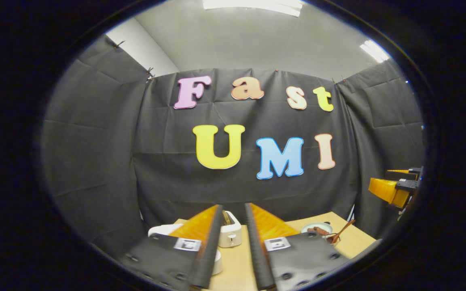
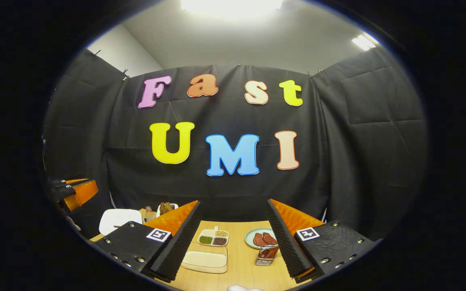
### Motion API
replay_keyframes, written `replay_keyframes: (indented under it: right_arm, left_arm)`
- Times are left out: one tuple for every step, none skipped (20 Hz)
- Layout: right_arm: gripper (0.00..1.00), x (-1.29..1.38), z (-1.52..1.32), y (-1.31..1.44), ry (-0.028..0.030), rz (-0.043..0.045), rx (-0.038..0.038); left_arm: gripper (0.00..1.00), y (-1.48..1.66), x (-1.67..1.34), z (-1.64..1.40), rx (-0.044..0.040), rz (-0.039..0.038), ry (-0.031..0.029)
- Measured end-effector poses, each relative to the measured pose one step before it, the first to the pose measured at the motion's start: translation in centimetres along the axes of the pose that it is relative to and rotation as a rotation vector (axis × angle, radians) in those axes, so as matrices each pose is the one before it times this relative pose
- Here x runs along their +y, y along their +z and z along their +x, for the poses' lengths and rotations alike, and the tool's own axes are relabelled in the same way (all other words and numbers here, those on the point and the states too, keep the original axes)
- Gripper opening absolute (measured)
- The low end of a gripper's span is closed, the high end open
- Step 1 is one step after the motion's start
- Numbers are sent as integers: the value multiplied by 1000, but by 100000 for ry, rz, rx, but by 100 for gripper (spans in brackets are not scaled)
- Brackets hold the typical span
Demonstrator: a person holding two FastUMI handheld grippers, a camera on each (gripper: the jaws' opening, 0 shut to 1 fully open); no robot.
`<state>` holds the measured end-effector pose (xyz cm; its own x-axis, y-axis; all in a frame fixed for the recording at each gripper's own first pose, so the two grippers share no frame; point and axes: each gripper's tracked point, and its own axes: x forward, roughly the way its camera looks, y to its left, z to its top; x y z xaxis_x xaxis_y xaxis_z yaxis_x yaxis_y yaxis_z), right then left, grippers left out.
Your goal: Close the left gripper, press the button to open the rice cooker; take a wooden spoon from the chopstick holder with the right hand, scoop a spoonful of rice and pour it into the rice cooker, then put the wooden spoon back into the chopstick holder.
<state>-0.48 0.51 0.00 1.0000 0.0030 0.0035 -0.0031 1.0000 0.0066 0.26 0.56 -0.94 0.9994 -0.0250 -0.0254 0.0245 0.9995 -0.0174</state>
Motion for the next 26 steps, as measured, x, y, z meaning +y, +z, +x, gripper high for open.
replay_keyframes:
  right_arm:
    - [97, -161, 12, -76, -274, -387, 4]
    - [97, -57, -6, -45, -272, -281, 155]
    - [97, 74, 50, -67, 28, -102, 139]
    - [97, -9, 95, -55, -147, -152, 222]
    - [97, 2, 40, -160, -93, -275, 531]
    - [97, 7, 87, -59, -144, -221, 409]
    - [97, -20, 40, -174, -122, -213, 573]
    - [97, 14, 51, -87, -209, -338, 492]
    - [97, 67, 92, -209, -183, -570, 597]
    - [97, 22, 95, -42, -192, -844, 397]
    - [97, -53, 75, -99, -343, -906, 385]
    - [97, -25, 22, -59, -119, -837, 675]
    - [97, 60, 106, -42, -264, -807, 360]
    - [97, -62, 54, -36, -401, -916, 626]
    - [97, -126, 112, -169, -450, -964, 592]
    - [97, -159, 90, -61, -634, -985, 499]
    - [97, -84, 130, -201, -476, -514, 571]
    - [97, 100, 143, -84, 133, -199, 785]
    - [97, 100, 256, -307, 232, -279, 993]
    - [97, -3, 102, -138, -167, -466, 892]
    - [97, -6, 140, -200, -2, -176, 776]
    - [97, 113, 76, -69, 222, -46, 534]
    - [97, 46, 79, -36, -15, -176, 186]
    - [97, -13, 112, -127, 143, -523, 518]
    - [97, 23, 41, -112, -80, -577, 388]
    - [97, -41, 62, -90, 75, -238, 288]
  left_arm:
    - [14, -219, 993, 41, 746, -920, 3109]
    - [7, -394, 125, -228, 1453, -1459, 874]
    - [8, -715, 233, 529, 1892, -1277, -184]
    - [8, -380, 152, 349, 1277, -95, -862]
    - [8, 69, 707, 509, -392, 651, 1481]
    - [8, -94, 944, 560, -89, 1450, 1912]
    - [7, -377, 1274, 849, 988, 1761, 3422]
    - [7, -798, 1541, 1001, 889, 1235, 4315]
    - [10, -764, 1060, 1225, 827, -369, 2525]
    - [7, -1279, 407, 1253, 2570, -1016, 1708]
    - [8, -1307, 546, 1503, 2646, -1091, 1458]
    - [8, -2071, 834, 1502, 3690, -1363, 1679]
    - [8, -1857, 1014, 1620, 4056, -1064, 2685]
    - [8, -2021, 1147, 1718, 2856, -102, 2944]
    - [8, -1954, 852, 1727, 3903, -370, 3067]
    - [8, -2003, 161, 1551, 4343, -1034, 1578]
    - [8, -1404, 345, 1394, 2575, -864, 1513]
    - [8, -1688, 338, 1007, 4160, 3, 1139]
    - [8, -1374, 194, 1134, 2390, -269, 1341]
    - [9, -1462, 342, 1131, 3376, 445, 1842]
    - [9, -1134, 338, 999, 2892, -12, 831]
    - [9, -1005, 309, 547, 2573, -867, 1147]
    - [9, -761, 349, 569, 2657, -291, 1045]
    - [9, -486, 149, 462, 1353, 308, 751]
    - [9, -587, 219, 318, 958, 367, 1116]
    - [9, -573, 128, 461, 1637, 426, 757]
